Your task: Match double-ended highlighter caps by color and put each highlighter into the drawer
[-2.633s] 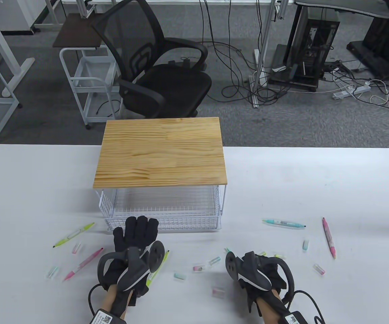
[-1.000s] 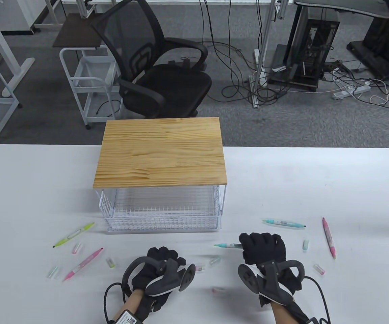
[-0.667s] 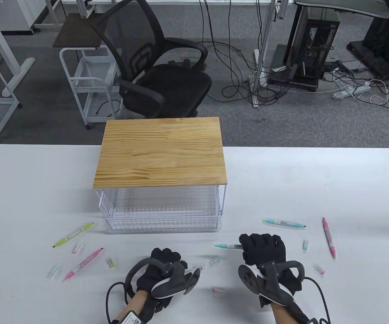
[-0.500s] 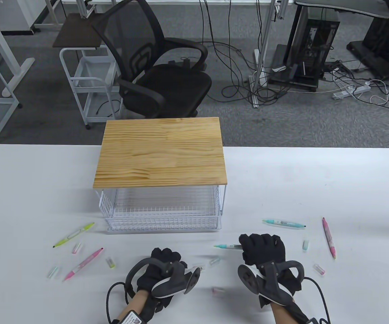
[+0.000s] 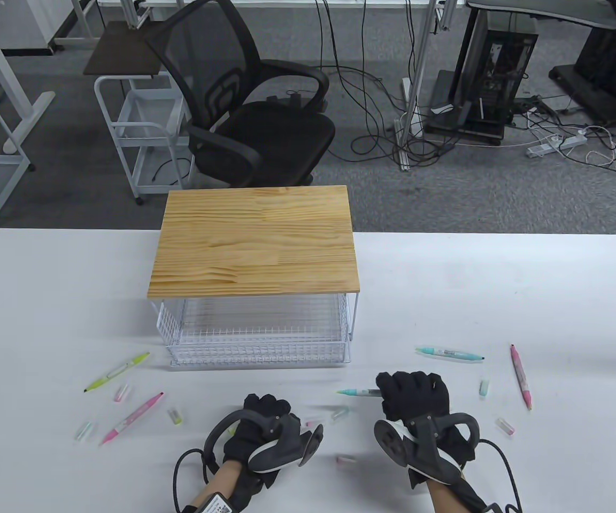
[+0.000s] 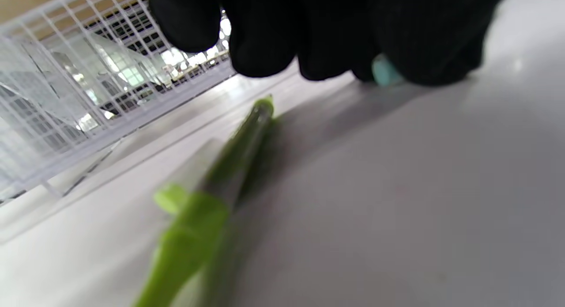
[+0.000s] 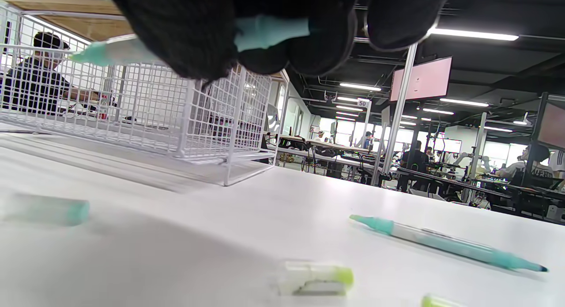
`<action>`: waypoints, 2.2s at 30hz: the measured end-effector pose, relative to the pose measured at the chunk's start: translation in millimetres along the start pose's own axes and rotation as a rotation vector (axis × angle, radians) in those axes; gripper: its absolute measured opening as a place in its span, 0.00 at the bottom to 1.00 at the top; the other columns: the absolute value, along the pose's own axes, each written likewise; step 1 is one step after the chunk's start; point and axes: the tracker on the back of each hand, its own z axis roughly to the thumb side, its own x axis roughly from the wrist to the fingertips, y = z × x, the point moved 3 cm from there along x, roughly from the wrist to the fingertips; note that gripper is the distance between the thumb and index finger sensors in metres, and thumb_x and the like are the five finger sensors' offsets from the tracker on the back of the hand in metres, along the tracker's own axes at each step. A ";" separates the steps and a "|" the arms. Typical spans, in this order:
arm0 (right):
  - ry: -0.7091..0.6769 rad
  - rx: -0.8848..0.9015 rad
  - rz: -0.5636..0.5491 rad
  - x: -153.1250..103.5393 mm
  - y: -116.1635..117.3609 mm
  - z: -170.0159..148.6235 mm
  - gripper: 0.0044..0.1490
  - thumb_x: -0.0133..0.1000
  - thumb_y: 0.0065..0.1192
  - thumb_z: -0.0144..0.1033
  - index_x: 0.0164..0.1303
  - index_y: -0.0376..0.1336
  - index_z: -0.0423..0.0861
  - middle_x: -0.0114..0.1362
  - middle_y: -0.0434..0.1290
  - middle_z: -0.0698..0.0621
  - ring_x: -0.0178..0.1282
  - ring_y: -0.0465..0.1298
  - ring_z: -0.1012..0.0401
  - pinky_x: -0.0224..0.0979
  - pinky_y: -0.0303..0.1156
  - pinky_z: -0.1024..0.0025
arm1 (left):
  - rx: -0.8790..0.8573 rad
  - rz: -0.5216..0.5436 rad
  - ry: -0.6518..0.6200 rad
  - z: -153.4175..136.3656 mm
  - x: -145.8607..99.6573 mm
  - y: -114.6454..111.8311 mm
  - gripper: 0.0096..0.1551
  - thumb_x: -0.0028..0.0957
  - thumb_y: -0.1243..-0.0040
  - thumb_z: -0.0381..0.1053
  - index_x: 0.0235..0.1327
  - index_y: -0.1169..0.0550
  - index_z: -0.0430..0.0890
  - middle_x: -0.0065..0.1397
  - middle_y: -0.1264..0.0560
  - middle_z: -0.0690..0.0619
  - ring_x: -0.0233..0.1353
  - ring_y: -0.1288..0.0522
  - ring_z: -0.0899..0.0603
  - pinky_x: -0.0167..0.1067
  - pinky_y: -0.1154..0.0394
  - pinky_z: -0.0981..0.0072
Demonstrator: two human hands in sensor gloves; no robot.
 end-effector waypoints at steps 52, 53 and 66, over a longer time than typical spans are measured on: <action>-0.124 0.150 -0.041 1.5 -13.8 39.7 0.32 0.59 0.58 0.41 0.75 0.57 0.57 0.76 0.68 0.55 0.73 0.70 0.54 0.80 0.65 0.43 | -0.367 0.410 0.051 -30.9 -34.0 53.2 0.27 0.58 0.51 0.54 0.73 0.35 0.58 0.69 0.23 0.57 0.65 0.22 0.51 0.73 0.26 0.50; -0.126 0.150 -0.045 1.5 -14.1 39.9 0.32 0.58 0.58 0.41 0.75 0.57 0.57 0.76 0.68 0.55 0.73 0.71 0.54 0.80 0.65 0.43 | -0.367 0.415 0.052 -31.6 -34.4 53.3 0.27 0.58 0.51 0.54 0.73 0.35 0.58 0.69 0.23 0.57 0.65 0.22 0.51 0.73 0.26 0.50; -0.123 0.264 -0.142 1.2 -24.9 43.8 0.32 0.57 0.60 0.38 0.73 0.59 0.55 0.73 0.69 0.53 0.69 0.72 0.54 0.78 0.67 0.45 | -0.488 0.513 0.065 -53.2 -42.4 60.5 0.27 0.56 0.51 0.50 0.71 0.32 0.58 0.66 0.21 0.57 0.62 0.21 0.51 0.71 0.25 0.50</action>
